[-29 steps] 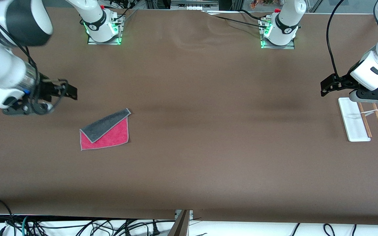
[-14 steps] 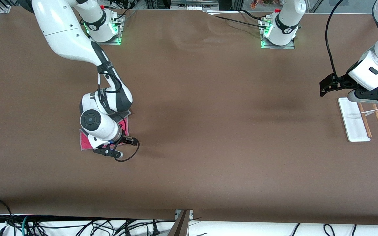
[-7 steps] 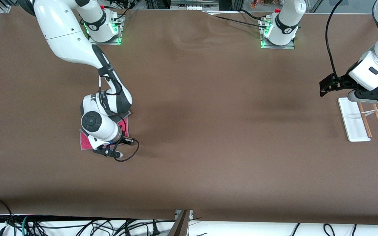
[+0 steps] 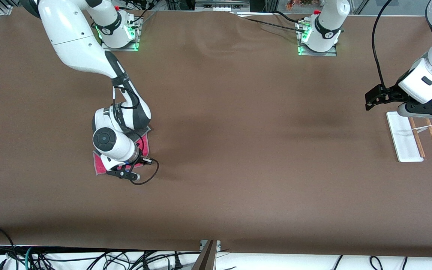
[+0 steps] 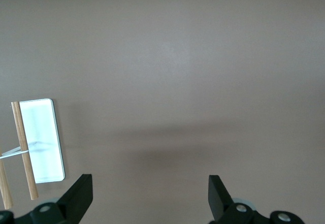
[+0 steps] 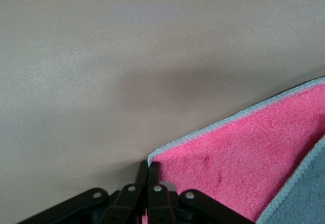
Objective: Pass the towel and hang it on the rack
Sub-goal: 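Close the right gripper on the towel edge and lift it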
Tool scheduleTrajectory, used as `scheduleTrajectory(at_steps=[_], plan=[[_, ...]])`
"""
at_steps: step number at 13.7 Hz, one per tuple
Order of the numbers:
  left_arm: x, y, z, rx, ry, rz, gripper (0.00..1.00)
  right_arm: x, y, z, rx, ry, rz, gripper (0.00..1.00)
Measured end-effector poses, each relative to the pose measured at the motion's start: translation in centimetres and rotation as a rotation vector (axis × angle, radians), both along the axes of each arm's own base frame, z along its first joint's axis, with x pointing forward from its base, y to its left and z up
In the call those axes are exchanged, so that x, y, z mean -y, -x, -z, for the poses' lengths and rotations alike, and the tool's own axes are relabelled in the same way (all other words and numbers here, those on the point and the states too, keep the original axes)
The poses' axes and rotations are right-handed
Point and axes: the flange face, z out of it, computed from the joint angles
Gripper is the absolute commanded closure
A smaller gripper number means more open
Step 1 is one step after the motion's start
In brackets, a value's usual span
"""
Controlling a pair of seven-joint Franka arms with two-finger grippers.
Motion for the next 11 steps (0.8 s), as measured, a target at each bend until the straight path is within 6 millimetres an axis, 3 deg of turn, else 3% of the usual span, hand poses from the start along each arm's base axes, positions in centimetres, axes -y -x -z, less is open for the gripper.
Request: scheduleTrajectory(at_steps=[3,8,11], plan=[[0.0,0.0,0.0,0.0,0.0,0.0,0.0,-0.5,0.0,-1.5,-0.045,-0.002,0.002,1.0],[0.0,0.0,0.0,0.0,0.0,0.0,0.0,-1.9,-1.2,-10.9,-0.132,-0.037,0.014,1.0],[0.4,0.0,0.5,-0.02,-0.001,0.008,0.0,-3.5,-1.3,-14.8,-0.2,-0.112,0.04,1.0]])
